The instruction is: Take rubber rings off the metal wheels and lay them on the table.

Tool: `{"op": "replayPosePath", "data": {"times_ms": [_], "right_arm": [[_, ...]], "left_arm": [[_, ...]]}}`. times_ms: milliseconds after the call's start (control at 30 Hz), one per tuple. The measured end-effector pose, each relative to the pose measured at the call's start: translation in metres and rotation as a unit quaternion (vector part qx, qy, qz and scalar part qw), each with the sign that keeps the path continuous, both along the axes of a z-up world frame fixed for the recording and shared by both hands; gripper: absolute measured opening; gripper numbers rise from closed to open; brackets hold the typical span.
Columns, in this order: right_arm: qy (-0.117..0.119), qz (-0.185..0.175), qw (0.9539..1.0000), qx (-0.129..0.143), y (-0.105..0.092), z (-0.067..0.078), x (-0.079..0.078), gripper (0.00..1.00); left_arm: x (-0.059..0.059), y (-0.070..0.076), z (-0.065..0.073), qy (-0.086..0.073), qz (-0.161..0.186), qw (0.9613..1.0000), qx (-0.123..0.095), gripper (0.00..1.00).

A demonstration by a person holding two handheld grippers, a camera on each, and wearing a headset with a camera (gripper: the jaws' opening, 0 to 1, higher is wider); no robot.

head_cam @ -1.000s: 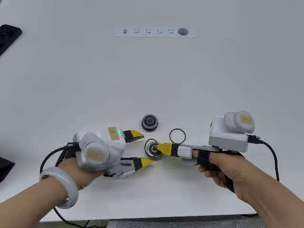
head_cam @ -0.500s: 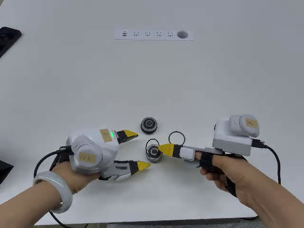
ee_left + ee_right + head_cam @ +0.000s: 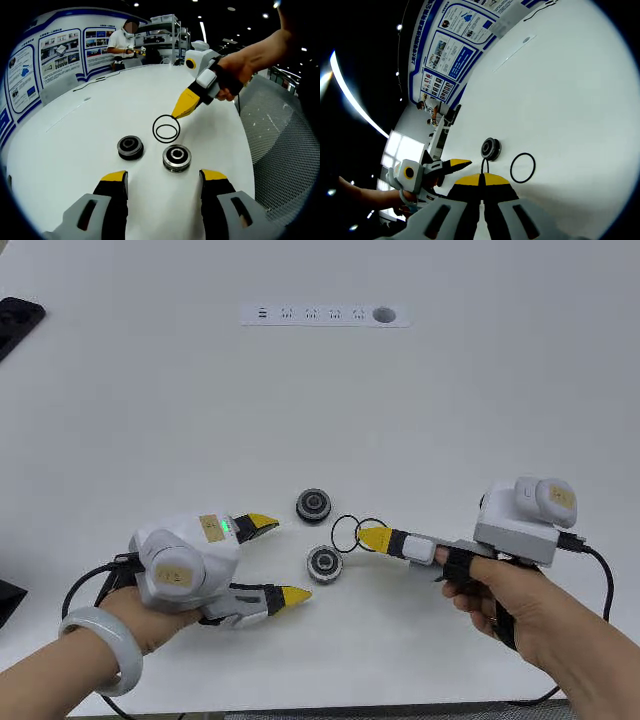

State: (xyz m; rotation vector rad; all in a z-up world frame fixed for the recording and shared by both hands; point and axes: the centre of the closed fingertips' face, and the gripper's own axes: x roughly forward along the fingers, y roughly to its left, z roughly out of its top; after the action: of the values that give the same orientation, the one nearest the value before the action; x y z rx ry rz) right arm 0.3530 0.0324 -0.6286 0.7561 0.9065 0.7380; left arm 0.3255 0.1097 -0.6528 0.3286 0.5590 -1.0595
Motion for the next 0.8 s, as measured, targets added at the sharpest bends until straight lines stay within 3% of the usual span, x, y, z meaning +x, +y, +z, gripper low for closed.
{"op": "replayPosePath", "data": {"times_ms": [567,800], "right_arm": [[0.026,-0.054,0.998,-0.022,-0.022,-0.019,0.006,0.02],[0.026,-0.056,0.9972,-0.043,-0.026,-0.025,0.005,0.02]], "left_arm": [[0.0,0.003,-0.001,0.004,0.006,1.0,0.001,0.57],[0.0,0.003,-0.001,0.005,0.005,1.0,0.002,0.56]]}}
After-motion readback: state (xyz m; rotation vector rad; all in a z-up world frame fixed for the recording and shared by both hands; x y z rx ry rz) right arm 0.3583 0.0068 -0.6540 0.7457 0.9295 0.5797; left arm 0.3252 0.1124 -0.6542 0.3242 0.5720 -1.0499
